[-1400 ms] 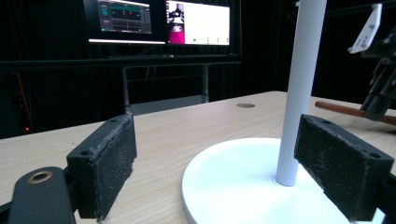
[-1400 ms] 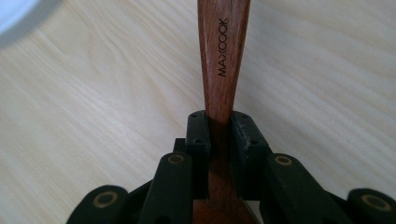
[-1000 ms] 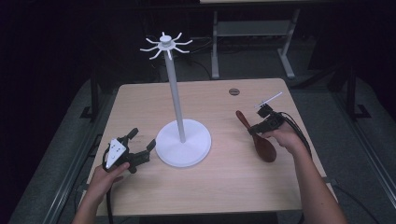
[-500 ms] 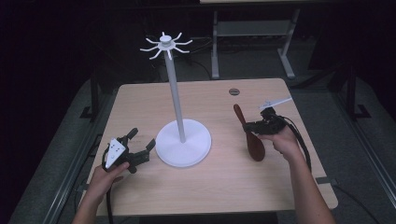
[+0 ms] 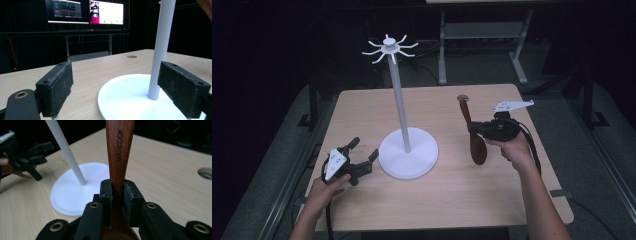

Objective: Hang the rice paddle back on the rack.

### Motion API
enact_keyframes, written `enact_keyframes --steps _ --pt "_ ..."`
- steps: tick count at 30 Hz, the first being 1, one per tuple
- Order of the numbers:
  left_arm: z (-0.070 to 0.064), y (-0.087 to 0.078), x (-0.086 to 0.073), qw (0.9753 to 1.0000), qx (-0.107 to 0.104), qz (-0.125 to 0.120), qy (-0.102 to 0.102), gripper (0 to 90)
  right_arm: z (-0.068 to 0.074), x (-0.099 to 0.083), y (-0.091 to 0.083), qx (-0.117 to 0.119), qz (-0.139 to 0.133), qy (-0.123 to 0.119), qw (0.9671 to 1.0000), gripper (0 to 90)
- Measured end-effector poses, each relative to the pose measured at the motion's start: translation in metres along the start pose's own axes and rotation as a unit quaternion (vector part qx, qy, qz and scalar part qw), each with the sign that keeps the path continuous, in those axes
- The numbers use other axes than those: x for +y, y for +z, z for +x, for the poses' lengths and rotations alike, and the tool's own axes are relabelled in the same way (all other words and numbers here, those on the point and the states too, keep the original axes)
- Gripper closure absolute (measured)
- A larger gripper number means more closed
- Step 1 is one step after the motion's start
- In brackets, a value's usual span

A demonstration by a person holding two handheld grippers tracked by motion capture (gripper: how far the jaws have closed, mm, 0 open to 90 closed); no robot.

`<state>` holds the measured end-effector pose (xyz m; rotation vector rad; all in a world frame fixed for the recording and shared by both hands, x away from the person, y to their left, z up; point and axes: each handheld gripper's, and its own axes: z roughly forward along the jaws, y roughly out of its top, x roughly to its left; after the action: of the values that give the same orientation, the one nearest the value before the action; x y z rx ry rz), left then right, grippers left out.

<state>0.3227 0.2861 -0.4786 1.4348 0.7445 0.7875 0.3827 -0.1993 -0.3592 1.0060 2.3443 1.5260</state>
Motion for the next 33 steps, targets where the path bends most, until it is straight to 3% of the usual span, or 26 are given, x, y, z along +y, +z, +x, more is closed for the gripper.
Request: enact_keyframes --steps 6,13,33 --pt "0.0 0.001 0.0 1.0 0.0 -0.003 -0.001 12.5 0.017 0.016 -0.007 0.018 -0.031 -0.017 0.9992 78.3" --pt "0.0 0.001 0.0 1.0 0.001 -0.003 -0.001 12.5 0.041 0.04 -0.012 0.032 -0.07 -0.045 0.996 78.3" --pt "0.0 0.0 0.0 1.0 -0.001 -0.001 0.0 12.5 0.069 0.085 -0.012 0.061 -0.116 -0.086 0.9877 78.3"
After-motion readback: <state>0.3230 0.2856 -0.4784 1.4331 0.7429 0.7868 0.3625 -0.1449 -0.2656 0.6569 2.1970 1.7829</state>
